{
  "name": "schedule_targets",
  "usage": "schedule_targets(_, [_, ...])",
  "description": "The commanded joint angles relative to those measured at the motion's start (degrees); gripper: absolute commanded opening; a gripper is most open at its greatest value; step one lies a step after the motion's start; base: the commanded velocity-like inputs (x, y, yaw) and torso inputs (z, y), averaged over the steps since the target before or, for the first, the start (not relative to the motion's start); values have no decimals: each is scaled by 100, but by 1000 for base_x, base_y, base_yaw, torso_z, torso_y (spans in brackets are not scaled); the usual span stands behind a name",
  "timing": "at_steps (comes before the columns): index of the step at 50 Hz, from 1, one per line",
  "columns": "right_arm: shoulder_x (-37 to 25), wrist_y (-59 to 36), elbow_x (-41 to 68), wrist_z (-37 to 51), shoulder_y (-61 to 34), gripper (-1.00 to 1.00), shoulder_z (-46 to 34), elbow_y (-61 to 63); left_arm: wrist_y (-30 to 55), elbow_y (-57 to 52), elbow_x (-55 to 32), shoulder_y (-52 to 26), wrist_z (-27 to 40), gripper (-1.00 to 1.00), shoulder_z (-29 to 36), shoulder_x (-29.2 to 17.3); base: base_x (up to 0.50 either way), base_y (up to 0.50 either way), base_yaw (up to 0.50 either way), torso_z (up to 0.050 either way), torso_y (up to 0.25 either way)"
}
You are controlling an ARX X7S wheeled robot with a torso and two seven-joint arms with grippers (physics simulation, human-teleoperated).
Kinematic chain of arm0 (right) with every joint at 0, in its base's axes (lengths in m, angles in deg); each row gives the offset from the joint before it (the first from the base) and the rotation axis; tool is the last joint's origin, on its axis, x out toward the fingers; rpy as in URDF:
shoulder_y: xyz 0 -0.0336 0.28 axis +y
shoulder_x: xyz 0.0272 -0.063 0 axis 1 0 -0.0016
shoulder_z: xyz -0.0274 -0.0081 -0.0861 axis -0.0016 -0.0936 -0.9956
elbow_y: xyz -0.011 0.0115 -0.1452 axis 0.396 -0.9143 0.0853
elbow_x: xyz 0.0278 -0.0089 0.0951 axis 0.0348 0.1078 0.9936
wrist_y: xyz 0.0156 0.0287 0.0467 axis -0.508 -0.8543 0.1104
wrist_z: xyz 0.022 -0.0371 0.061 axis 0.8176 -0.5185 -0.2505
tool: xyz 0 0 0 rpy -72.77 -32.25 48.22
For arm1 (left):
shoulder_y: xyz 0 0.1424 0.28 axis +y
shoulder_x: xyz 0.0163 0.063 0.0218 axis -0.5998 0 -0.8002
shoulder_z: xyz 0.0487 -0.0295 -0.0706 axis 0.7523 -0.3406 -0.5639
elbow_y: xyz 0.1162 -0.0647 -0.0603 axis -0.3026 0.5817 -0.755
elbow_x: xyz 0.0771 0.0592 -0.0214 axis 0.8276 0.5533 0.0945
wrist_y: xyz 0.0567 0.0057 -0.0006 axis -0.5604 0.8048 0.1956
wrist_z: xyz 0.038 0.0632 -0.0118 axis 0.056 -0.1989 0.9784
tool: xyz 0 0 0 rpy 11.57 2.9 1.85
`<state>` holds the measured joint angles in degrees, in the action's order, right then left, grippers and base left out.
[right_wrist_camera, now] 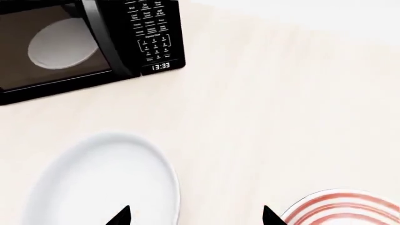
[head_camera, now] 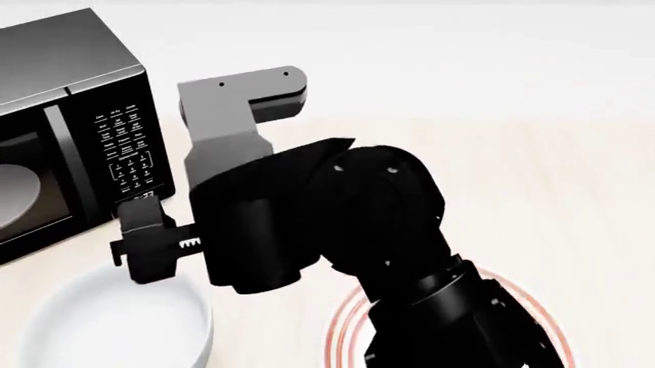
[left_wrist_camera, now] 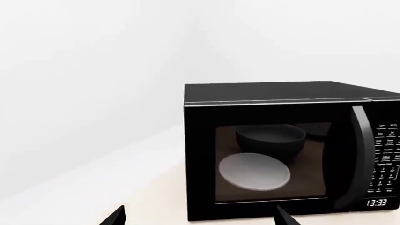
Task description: Put the white bowl to the right of the plate.
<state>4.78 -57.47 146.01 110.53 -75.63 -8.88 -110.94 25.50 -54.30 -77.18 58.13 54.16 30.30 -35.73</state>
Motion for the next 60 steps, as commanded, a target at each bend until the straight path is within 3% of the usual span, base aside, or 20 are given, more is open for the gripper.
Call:
schedule_targets(1, [50, 588, 807, -488, -538, 100, -1009, -1348, -28, -41, 0, 42, 39, 100, -9, -14, 0, 0, 0, 0, 0])
schedule_targets(7, [52, 1308, 1530, -995, -938, 100, -2262, -1968, -41, -46, -14, 56, 37, 100, 3, -24, 0, 0, 0, 0, 0])
schedule_targets(15, [57, 2294, 3416, -1932, -1591, 100, -4942, -2549, -187, -17, -41, 147, 17, 100, -54, 3, 0, 0, 0, 0, 0])
schedule_targets(19, [58, 2563, 4094, -2179, -1797, 100, -5738, -2550, -197, -26, -56, 163, 26, 100, -74, 0, 0, 0, 0, 0, 0])
schedule_targets(33, [58, 2952, 5379, -2027, -1628, 100, -5994, -2937, -225, -24, -79, 178, 36, 100, -51, -16, 0, 0, 0, 0, 0])
schedule_targets(60, [58, 3130, 5122, -1947, -1163, 100, -6021, -2833, -282, -107, -120, 269, 63, 100, -23, -44, 0, 0, 0, 0, 0])
